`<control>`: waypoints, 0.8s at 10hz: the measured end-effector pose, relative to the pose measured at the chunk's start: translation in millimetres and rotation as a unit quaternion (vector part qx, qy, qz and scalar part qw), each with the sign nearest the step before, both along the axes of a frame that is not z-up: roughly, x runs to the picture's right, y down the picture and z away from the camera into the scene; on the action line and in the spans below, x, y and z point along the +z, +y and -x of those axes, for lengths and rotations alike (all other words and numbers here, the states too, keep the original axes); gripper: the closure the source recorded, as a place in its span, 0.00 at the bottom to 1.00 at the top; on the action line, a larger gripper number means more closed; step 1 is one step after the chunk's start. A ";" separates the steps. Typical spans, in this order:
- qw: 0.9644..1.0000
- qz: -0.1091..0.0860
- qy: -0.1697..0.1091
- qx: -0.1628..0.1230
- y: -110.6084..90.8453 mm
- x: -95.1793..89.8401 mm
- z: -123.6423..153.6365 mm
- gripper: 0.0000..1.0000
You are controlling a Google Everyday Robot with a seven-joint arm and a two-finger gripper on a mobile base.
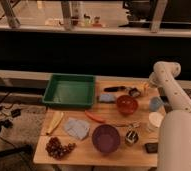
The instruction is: Place apple in table surface
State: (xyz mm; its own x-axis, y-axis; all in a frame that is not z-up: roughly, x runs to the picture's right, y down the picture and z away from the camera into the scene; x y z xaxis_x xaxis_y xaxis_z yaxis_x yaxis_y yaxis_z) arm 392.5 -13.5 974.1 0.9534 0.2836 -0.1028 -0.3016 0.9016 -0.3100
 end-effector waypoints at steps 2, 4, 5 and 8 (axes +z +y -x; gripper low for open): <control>1.000 0.011 0.005 -0.003 4.5 11.1 -4.2 0.52; 1.000 0.015 0.010 -0.005 6.5 15.4 -7.8 0.52; 1.000 0.016 0.012 -0.005 7.2 16.8 -8.8 0.52; 1.000 0.014 0.019 -0.007 5.3 14.7 -13.9 0.52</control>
